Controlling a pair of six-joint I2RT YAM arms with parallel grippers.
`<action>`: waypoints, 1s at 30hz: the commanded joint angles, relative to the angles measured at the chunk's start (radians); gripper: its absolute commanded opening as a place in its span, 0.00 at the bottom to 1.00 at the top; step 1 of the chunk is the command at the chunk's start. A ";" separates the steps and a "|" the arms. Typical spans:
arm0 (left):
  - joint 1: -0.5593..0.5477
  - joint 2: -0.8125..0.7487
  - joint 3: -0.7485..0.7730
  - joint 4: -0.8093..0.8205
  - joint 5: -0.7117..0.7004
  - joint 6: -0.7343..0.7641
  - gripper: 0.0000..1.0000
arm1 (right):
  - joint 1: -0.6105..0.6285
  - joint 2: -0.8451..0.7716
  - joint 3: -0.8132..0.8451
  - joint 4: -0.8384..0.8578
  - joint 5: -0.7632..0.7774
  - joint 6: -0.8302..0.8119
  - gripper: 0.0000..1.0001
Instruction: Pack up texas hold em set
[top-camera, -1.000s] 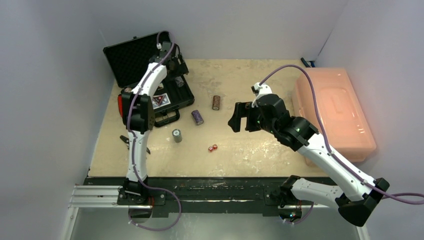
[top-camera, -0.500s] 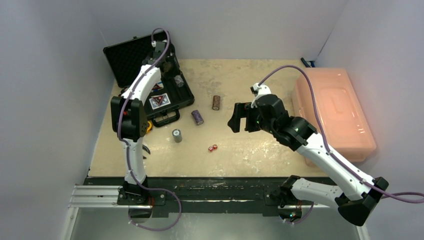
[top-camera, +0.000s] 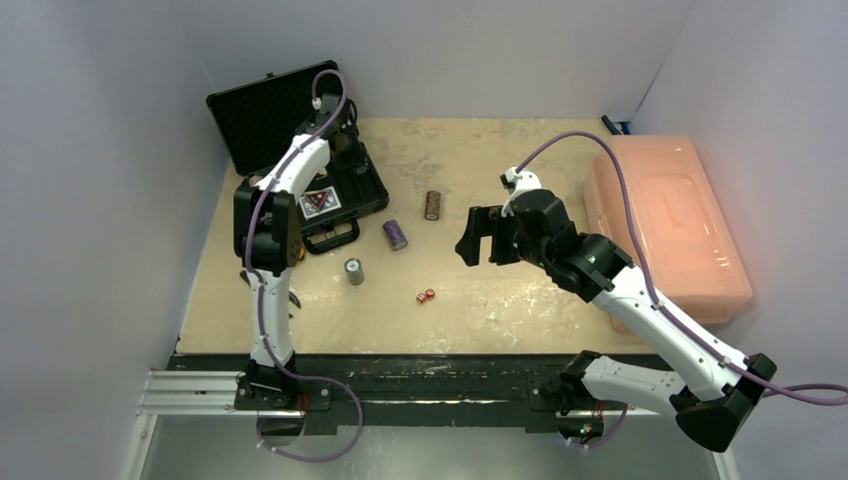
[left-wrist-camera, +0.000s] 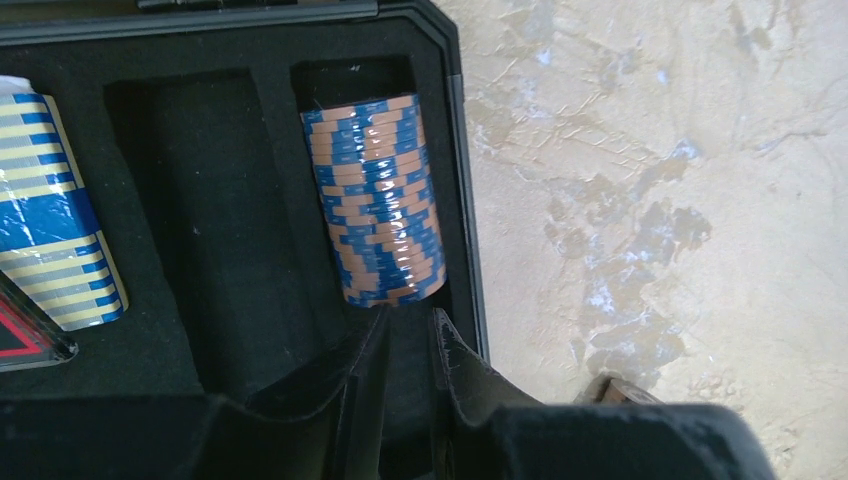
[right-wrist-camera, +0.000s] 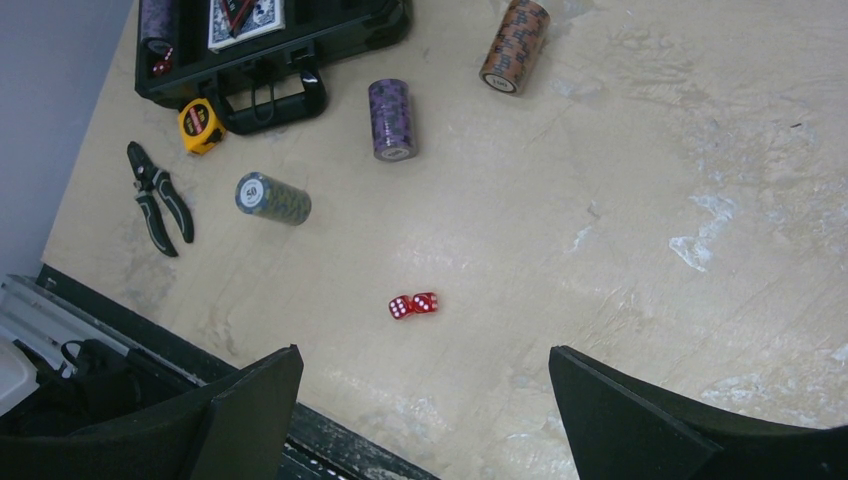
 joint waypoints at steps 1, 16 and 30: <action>-0.001 0.028 0.055 -0.016 -0.006 -0.023 0.19 | 0.002 -0.005 -0.004 0.026 0.005 0.006 0.99; -0.009 0.039 0.092 -0.058 0.016 -0.038 0.16 | 0.002 0.000 0.001 0.021 0.013 0.004 0.99; -0.035 0.029 0.094 -0.063 -0.032 0.023 0.16 | 0.003 0.002 0.001 0.020 0.003 0.000 0.99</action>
